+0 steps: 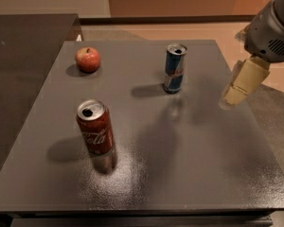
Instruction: Knock redbull can over
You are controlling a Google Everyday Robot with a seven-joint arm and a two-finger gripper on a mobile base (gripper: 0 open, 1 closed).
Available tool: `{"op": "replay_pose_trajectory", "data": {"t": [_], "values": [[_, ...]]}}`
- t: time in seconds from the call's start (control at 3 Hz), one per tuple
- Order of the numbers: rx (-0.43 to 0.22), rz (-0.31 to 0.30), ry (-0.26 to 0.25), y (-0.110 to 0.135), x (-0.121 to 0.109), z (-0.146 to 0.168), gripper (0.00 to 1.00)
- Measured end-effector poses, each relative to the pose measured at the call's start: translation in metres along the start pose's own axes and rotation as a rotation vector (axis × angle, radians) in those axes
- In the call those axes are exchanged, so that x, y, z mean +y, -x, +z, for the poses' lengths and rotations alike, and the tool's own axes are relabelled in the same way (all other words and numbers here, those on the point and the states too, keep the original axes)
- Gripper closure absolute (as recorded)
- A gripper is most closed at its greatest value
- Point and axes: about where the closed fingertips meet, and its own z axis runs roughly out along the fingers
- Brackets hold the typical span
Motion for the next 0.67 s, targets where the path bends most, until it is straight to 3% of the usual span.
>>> {"op": "replay_pose_trajectory", "data": {"t": [0.67], "values": [[-0.128, 0.045, 0.040, 0.043, -0.019, 0.067, 0.00]]}}
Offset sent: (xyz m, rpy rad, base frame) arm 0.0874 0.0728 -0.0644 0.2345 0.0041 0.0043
